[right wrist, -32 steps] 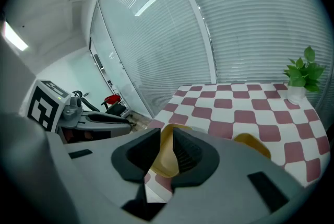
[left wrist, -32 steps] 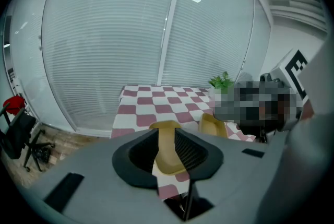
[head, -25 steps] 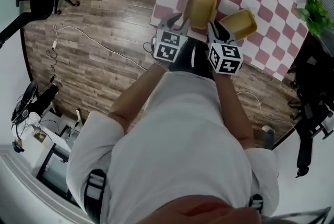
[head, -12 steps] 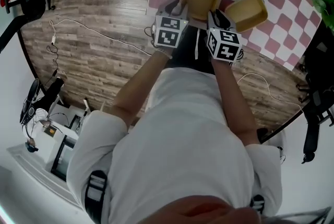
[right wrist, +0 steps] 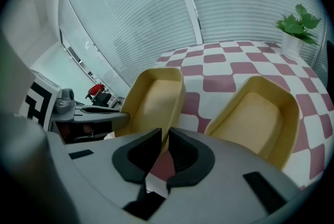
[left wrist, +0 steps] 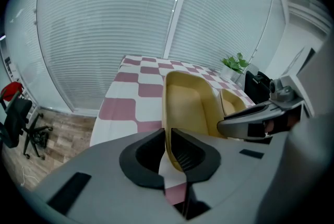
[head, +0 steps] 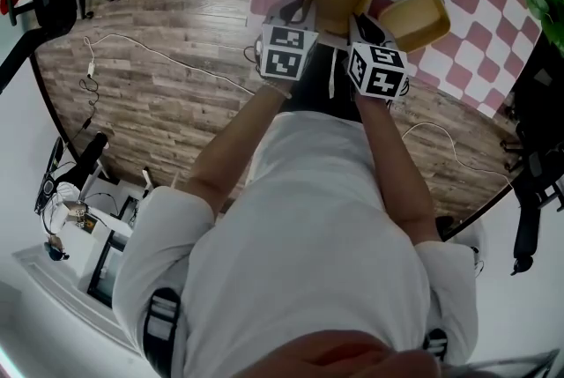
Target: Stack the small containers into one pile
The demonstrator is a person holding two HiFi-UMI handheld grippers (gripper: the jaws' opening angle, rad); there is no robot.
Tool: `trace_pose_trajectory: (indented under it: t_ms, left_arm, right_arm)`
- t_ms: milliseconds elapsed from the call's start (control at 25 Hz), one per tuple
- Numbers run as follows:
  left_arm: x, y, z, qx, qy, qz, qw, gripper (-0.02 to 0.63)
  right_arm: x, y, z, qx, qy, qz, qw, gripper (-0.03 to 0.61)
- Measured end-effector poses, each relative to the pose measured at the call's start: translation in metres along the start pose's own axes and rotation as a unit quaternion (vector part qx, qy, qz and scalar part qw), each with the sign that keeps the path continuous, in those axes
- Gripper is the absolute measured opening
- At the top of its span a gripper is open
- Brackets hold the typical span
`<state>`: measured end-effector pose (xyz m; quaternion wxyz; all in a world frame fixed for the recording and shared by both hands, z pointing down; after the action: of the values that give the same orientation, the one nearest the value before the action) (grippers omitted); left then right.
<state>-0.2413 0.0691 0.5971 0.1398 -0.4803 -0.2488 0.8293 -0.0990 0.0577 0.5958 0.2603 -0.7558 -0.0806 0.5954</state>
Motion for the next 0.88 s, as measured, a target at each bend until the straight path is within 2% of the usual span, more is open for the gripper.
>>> trace_pose_trajectory:
  t_ms: [280, 640, 880]
  left_arm:
    - [0.026, 0.032, -0.016, -0.029, -0.002, -0.016, 0.9994, 0.058]
    - [0.053, 0.06, -0.047, -0.062, -0.009, -0.034, 0.9975, 0.058]
    - [0.053, 0.073, -0.059, -0.076, -0.015, -0.04, 0.9962, 0.058]
  right_arm:
    - [0.03, 0.021, 0.0, -0.005, 0.027, -0.029, 0.999, 0.064]
    - [0.075, 0.043, -0.007, -0.006, 0.038, -0.061, 0.997, 0.06]
    - [0.085, 0.05, -0.016, -0.015, 0.033, -0.071, 0.997, 0.058]
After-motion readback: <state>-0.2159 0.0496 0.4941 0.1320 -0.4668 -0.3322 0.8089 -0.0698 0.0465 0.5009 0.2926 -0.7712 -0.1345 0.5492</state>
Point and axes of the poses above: the fingertips, and each gripper's own axes: x backward along the fingers, z to its left, y out of its top, the point moved 6 cm from there along x, backward along the fingers, and after that the axes turned 14 degrees about -y, right-handed, at the moved point
